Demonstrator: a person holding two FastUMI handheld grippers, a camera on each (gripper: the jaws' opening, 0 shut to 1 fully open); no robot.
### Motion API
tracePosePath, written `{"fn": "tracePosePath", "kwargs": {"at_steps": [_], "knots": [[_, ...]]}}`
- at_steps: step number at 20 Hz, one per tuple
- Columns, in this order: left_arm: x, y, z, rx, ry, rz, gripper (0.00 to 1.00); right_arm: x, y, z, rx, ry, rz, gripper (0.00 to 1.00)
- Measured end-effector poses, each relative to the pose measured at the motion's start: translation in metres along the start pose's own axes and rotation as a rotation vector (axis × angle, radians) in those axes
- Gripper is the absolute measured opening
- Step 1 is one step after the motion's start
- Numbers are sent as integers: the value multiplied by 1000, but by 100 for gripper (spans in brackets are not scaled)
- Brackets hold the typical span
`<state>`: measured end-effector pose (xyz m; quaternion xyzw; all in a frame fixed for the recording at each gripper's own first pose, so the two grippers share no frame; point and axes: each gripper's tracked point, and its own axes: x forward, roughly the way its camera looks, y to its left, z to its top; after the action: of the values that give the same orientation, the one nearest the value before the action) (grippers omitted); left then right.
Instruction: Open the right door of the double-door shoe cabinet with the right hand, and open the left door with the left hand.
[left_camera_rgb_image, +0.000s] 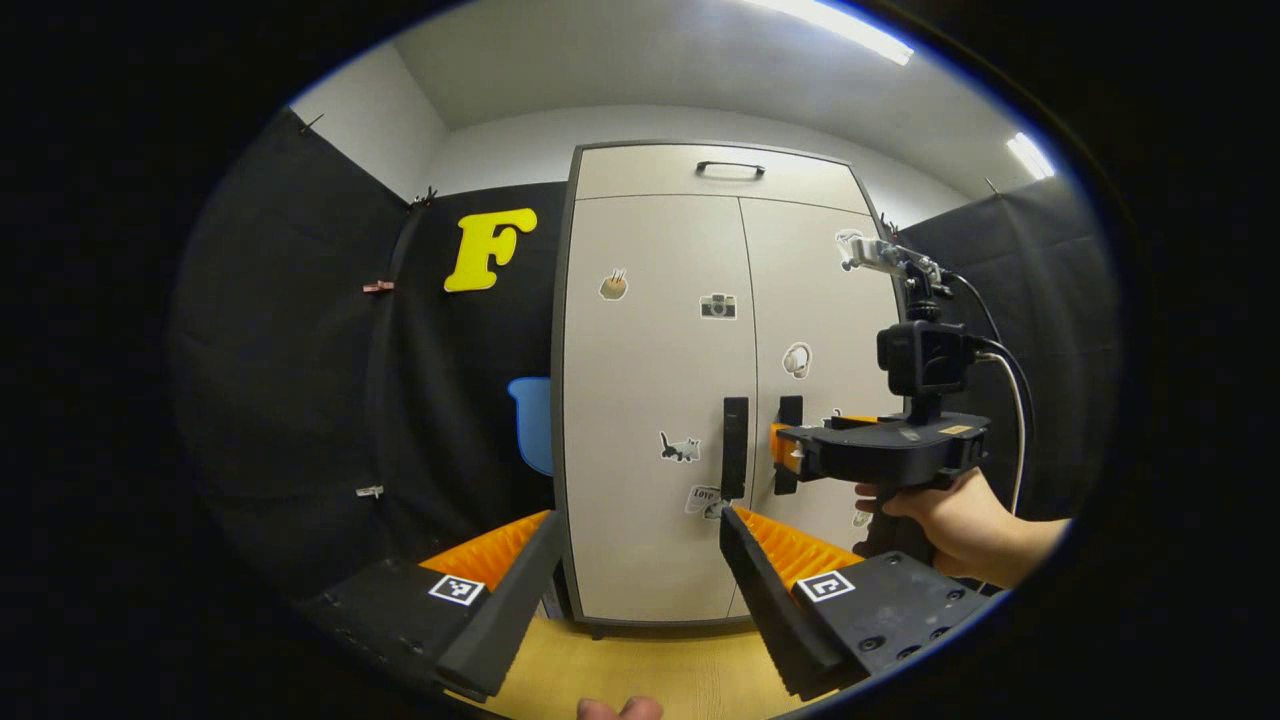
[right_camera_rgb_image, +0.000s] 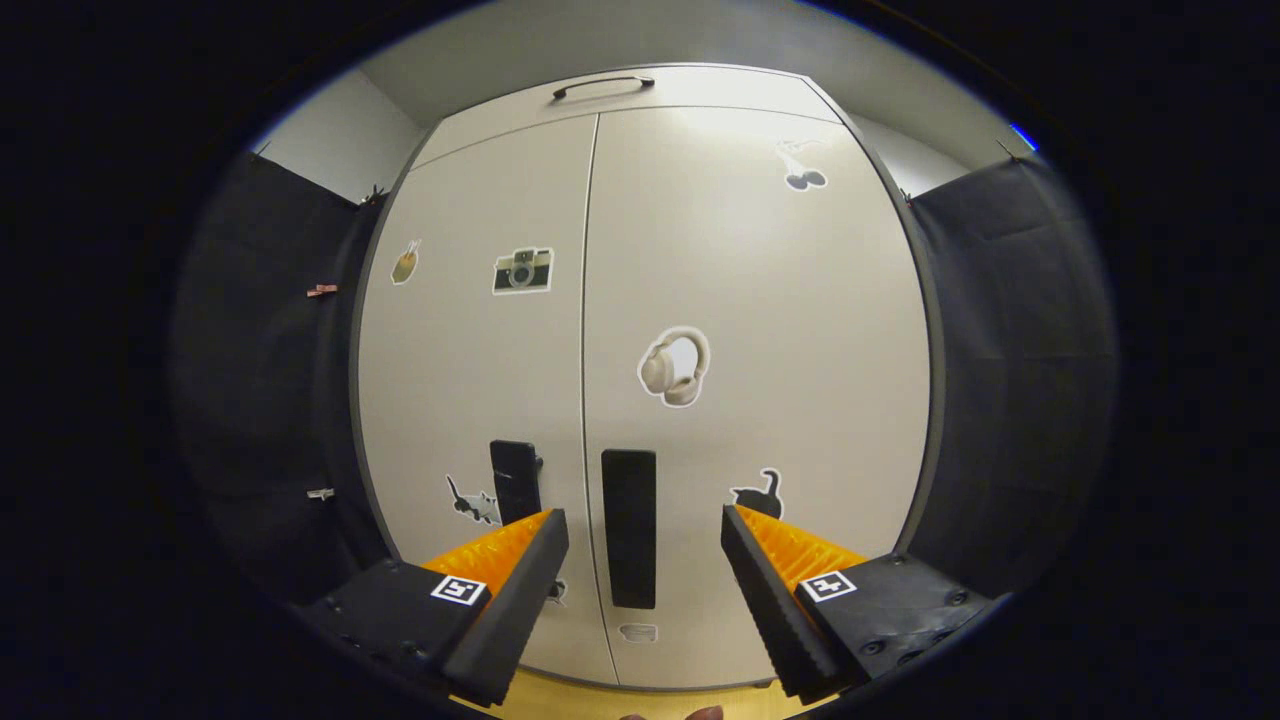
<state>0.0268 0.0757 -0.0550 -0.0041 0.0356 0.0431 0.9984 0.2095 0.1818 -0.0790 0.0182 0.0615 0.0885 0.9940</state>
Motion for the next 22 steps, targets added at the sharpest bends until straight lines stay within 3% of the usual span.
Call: {"fn": "tracePosePath", "kwargs": {"at_steps": [4, 8, 9, 11, 15, 18, 21, 22], "knots": [[2, 4, -14, 0, 25, 8, 98, 22, 6, -24, -11, 46, 6, 96], [-1, 7, -22, -6, 39, 12, 98, 36, 0, -29, -9, 43, -44, 75], [-2, 9, -23, -6, 40, 17, 98, 37, 2, -29, 16, 49, -39, 53], [-5, 15, -25, 1, 43, 37, 98, 39, 4, -30, 45, 68, -57, 40], [-12, 21, -23, 1, 40, 54, 98, 41, 2, -29, -26, 68, -148, 42], [-23, 26, -21, -6, 34, 70, 98, 38, 0, -26, -31, 64, -151, 43], [-35, 27, -18, -7, 32, 81, 98, 38, 0, -30, -6, 89, -106, 24], [-39, 27, -16, -3, 28, 85, 97, 36, 0, -30, -5, 90, -97, 24]]}}
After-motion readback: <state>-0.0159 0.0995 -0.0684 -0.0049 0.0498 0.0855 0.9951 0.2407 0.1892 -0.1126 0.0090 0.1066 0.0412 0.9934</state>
